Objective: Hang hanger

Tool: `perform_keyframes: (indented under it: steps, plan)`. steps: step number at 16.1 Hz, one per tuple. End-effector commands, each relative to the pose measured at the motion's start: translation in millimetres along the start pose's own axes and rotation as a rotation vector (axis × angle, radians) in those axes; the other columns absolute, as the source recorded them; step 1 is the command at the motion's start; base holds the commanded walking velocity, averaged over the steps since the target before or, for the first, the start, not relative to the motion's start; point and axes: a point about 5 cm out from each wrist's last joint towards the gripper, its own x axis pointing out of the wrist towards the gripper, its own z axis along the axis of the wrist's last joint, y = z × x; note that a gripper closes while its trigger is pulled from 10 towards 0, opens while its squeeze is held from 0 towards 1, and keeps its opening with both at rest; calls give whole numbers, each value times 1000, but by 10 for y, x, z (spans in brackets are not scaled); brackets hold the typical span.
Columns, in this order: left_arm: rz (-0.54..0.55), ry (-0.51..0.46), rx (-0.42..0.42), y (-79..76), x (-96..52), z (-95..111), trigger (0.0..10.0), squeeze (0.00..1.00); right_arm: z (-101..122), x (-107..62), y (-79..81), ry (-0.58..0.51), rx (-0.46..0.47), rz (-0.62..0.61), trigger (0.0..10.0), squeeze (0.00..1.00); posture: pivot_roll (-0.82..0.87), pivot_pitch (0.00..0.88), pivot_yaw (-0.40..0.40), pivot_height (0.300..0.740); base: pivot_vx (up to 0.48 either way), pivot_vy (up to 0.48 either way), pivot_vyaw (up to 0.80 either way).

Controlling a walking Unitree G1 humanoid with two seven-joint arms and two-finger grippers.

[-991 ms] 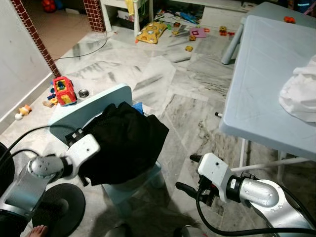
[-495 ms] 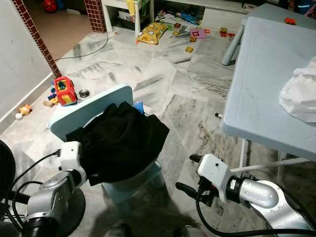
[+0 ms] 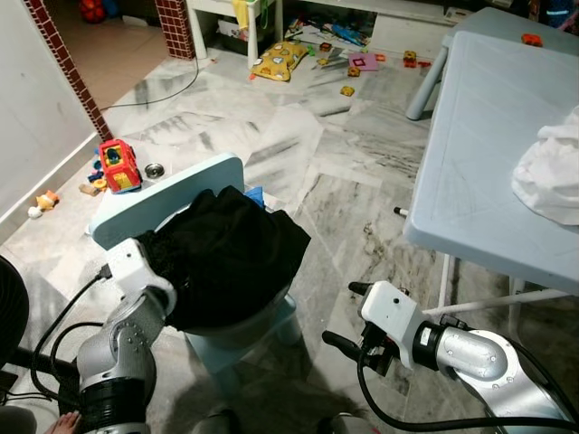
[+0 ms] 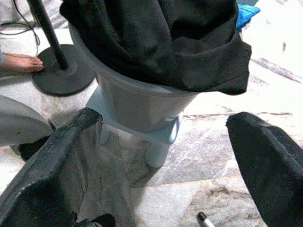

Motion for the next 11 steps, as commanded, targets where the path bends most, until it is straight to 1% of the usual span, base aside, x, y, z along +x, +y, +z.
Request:
perform_keyframes:
  steps: [1, 2, 3, 5, 6, 7, 8, 9, 10, 11]
  plan:
    - [6, 17, -45, -48, -67, -60, 10000, 1000, -6, 19, 29, 1, -6, 18, 10000, 0, -172, 146, -2, 740, 0, 0, 0]
    - [7, 41, -91, -155, -148, -160, 10000, 1000, -2, 28, 32, 0, -10, 21, 10000, 0, -170, 146, -1, 740, 0, 0, 0]
    - [15, 60, -104, -180, -192, -221, 10000, 1000, -2, 30, 31, 0, -11, 22, 10000, 0, -166, 145, -2, 740, 0, 0, 0]
    - [13, 128, -129, -246, -342, -393, 10000, 1000, -9, 36, 21, 3, -18, 28, 10000, 0, -163, 145, -3, 740, 0, 0, 0]
    - [14, 145, -96, -233, -398, -438, 10000, 1000, -10, 42, 18, 3, -21, 31, 10000, 0, -153, 142, -1, 740, 0, 0, 0]
    - [32, 154, -78, -172, -437, -475, 10000, 1000, -9, 53, 10, 3, -22, 32, 10000, 0, -150, 141, -1, 740, 0, 0, 0]
    - [56, 167, -37, -106, -471, -504, 10000, 1000, -8, 65, 5, 3, -27, 35, 10000, 0, -144, 139, 0, 740, 0, 0, 0]
    - [60, 171, -21, -78, -496, -507, 10000, 1000, -7, 71, 4, 2, -30, 38, 10000, 0, -142, 136, 1, 740, 0, 0, 0]
    - [60, 171, -21, -78, -496, -507, 10000, 1000, -7, 71, 4, 2, -30, 38, 10000, 0, -142, 136, 1, 740, 0, 0, 0]
    - [32, 188, -21, -129, -570, -486, 10000, 1000, -11, 81, -3, 3, -36, 41, 10000, 0, -138, 132, 1, 740, 0, 0, 0]
